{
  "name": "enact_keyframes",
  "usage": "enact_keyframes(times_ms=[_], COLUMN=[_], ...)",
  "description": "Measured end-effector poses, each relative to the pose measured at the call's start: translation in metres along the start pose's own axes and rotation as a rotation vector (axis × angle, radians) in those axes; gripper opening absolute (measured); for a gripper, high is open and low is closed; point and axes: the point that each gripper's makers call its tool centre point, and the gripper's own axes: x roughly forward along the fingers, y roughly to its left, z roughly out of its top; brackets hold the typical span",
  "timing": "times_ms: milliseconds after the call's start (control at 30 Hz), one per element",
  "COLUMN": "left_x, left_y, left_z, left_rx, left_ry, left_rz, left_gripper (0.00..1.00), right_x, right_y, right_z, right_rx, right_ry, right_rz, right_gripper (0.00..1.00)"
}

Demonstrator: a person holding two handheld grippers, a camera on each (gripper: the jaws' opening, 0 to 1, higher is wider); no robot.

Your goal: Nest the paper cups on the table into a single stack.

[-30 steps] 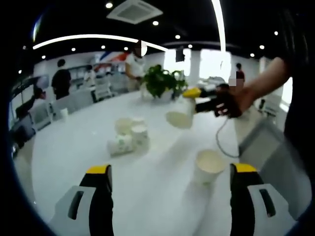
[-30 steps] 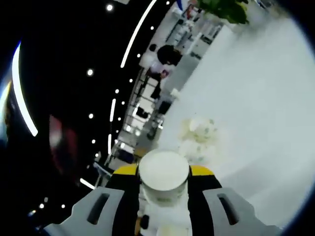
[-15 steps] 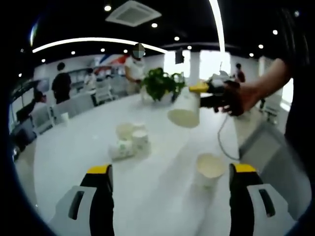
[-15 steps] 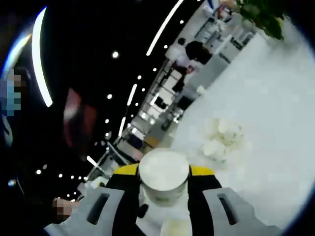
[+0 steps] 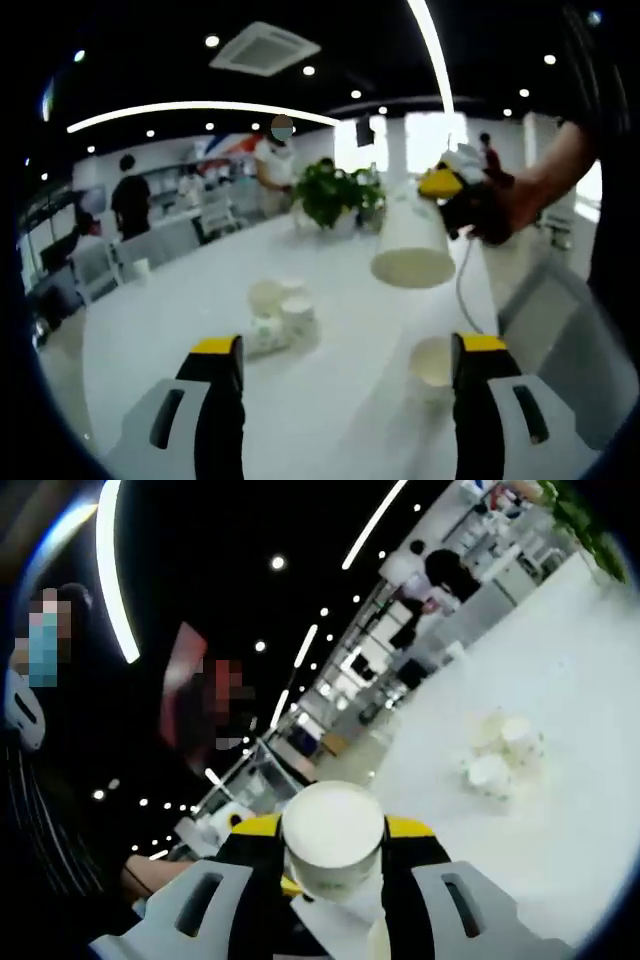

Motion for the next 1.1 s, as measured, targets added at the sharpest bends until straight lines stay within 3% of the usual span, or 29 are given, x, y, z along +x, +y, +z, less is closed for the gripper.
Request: enact_keyframes(times_ms=[133,433,700,933,1100], left_x=[0.004,0.012,0.014,0.013,0.013], left_y=[-0.006,-0.026,-0.034,-0.037,-0.048], left_z=[0.001,0.015,0.019,0.017,0.022], left_rx=[0.009,0.123,0.124,0.138,0.189], left_ry=[-0.012,-0.048,-0.074,-0.066,-0.088], left_rz=[-0.006,-0.051,-0.065,-0.093,-0.132], left_gripper=[0.77,0.55,0.47,0.26,0.24], right_x=[0.002,0.009,0.012,0.012,0.014], right_y=[0.005,0.013,0.015,0.013,0.013], right_z=[-0.007,-0.016,-0.025,-0.031,-0.037], right_rx=[0.002,0.009,0.017,0.026,0.033], right_ry=[0.021,0.051,0.080,0.101,0.115], right_rz=[0.014,0.043,0.051,0.046,0.047], right_gripper=[0.34,0.34,0.34,0.34,0.34])
